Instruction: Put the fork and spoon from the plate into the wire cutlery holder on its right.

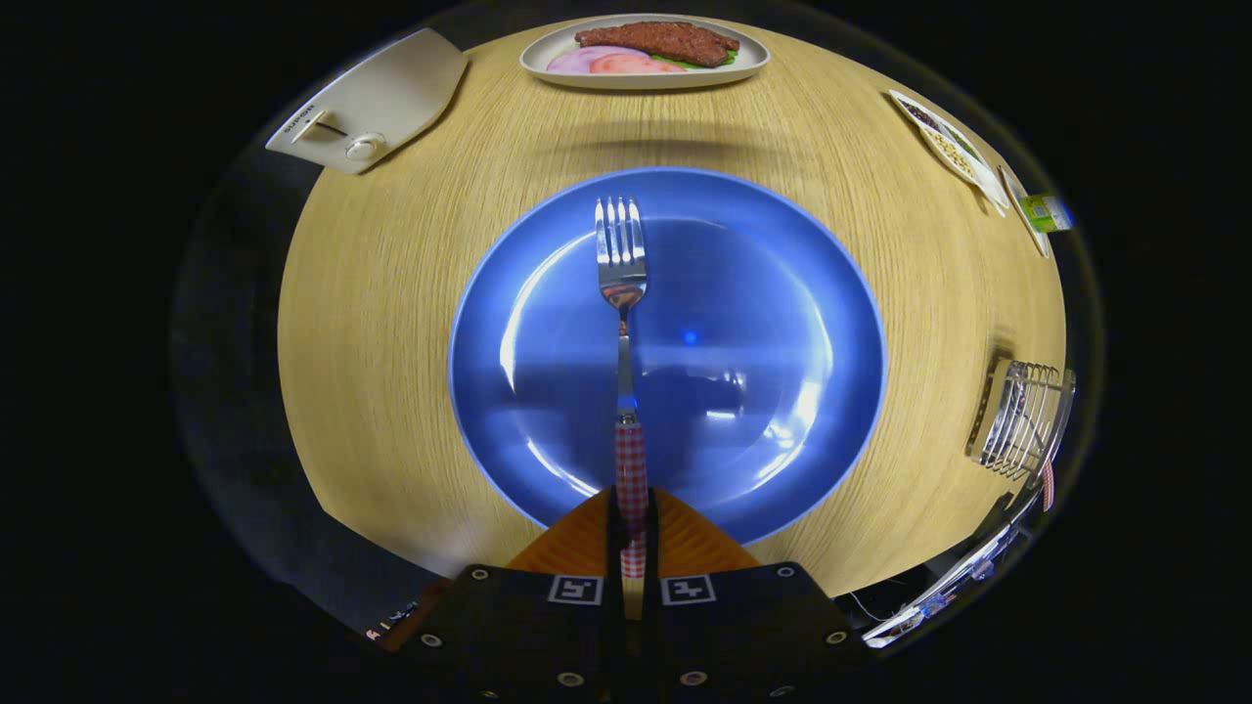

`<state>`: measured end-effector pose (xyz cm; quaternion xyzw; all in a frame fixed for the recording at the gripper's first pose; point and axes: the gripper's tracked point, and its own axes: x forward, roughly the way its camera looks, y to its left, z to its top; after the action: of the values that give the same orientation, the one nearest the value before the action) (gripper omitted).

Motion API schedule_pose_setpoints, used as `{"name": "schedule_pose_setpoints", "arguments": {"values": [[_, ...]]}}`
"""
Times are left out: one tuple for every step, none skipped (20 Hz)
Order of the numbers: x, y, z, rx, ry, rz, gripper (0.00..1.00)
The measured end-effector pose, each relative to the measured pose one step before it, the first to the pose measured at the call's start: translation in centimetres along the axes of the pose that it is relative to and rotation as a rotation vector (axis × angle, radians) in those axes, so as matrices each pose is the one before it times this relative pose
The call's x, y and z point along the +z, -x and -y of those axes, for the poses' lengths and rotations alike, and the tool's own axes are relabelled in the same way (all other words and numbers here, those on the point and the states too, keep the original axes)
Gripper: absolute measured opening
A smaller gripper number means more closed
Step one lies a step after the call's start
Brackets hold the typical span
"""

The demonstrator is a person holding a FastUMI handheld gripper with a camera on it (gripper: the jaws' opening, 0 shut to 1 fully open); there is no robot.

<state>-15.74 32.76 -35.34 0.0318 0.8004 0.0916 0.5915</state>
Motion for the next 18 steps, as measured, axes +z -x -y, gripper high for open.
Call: {"name": "schedule_pose_setpoints", "arguments": {"values": [[0.153, 1.017, 0.897, 0.00119, 0.00126, 0.01689, 0.07], [0.057, 0.933, 1.034, -0.00158, -0.00152, 0.01385, 0.07], [-0.009, 1.137, 0.762, 0.00362, -0.00265, 0.01087, 0.07], [0.009, 1.141, 1.058, 0.00075, -0.00886, 0.01237, 0.07], [-0.112, 1.165, 1.11, 0.0002, -0.00429, 0.00949, 0.07], [0.017, 1.028, 1.202, -0.00655, -0.00688, 0.016, 0.07], [-0.065, 1.336, 1.262, -0.00937, -0.00216, 0.0145, 0.07], [0.013, 1.079, 1.368, -0.00986, -0.00306, 0.01337, 0.07], [-0.096, 0.989, 1.341, -0.00937, -0.00522, 0.00893, 0.07], [-0.256, 0.895, 1.352, -0.00893, -0.00231, 0.00077, 0.07], [-0.245, 0.777, 1.366, -0.01216, -0.00062, 0.00017, 0.07], [-0.339, 0.707, 1.636, -0.01503, -0.00309, -0.00033, 0.07], [-0.396, 0.56, 1.534, -0.00974, -0.01104, -0.00896, 0.07], [-0.529, 0.408, 1.335, -0.00424, -0.01464, -0.01528, 0.07], [-0.461, 0.701, 1.469, -0.00963, -0.01469, -0.02012, 0.07], [-0.292, 0.207, 1.336, -0.01047, -0.01335, -0.01511, 0.07], [-0.768, -0.124, 1.313, -0.00728, -0.00905, -0.02119, 0.07], [-0.342, 0.053, 1.107, -0.00094, -0.01331, -0.01871, 0.07]]}}
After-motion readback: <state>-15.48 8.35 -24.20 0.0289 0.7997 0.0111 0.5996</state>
